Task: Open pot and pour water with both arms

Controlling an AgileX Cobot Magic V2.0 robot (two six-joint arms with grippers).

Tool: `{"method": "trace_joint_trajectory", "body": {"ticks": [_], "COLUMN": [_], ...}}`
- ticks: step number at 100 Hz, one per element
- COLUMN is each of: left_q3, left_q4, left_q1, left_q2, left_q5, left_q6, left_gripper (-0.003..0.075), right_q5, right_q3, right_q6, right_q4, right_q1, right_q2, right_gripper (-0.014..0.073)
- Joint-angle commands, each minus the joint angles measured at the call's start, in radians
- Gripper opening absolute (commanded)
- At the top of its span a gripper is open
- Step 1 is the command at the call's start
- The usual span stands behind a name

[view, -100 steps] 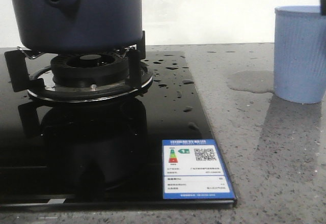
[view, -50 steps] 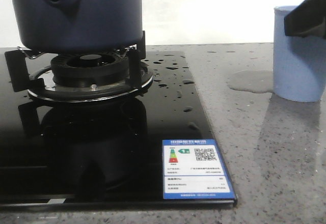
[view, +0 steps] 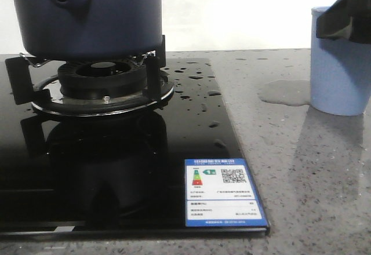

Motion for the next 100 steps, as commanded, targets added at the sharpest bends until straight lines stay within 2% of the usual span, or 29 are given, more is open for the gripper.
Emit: {"method": "trace_joint_trajectory", "body": {"ticks": [1,28,38,50,64,75,85,100], "left_q3": [-0.035,-0.035,-0.035,-0.035,-0.035,-0.035,-0.035,-0.035], "left_q4": [-0.113,-0.113,-0.113,-0.113,-0.113,-0.113,-0.099,-0.082], "left_q1": [-0.005,-0.007,-0.007,-0.007,-0.005,-0.005,-0.005,-0.005], "left_q2": [-0.027,-0.027,-0.027,-0.027,-0.034,-0.063,-0.105,-0.173], "left_q5": [0.043,0.059,0.059,0.059,0.031,-0.042,-0.111,-0.192], "left_q6": [0.001,0.001,0.001,0.001,-0.008,-0.066,-0.089,-0.113], "left_gripper": [0.0262,0.0262,0.0262,0.0262,0.0262,0.0262,0.0262,0.0262], "right_q5": [-0.09,-0.184,-0.213,-0.233,-0.237,-0.237,-0.221,-0.085], "right_q3": [-0.025,-0.025,-0.025,-0.025,-0.025,-0.025,-0.044,-0.177], "right_q6": [0.077,0.232,0.279,0.288,0.288,0.288,0.288,0.288], "right_q4": [-0.077,-0.224,-0.273,-0.282,-0.284,-0.331,-0.443,-0.569], "right_q1": [0.004,0.004,0.004,0.004,0.004,0.004,0.004,0.004], "right_q2": [0.022,0.14,0.169,0.192,0.193,0.156,0.089,0.005], "right_gripper": [0.0644,0.0623,0.0521,0.0352,0.0244,0.0234,0.0234,0.0234]}}
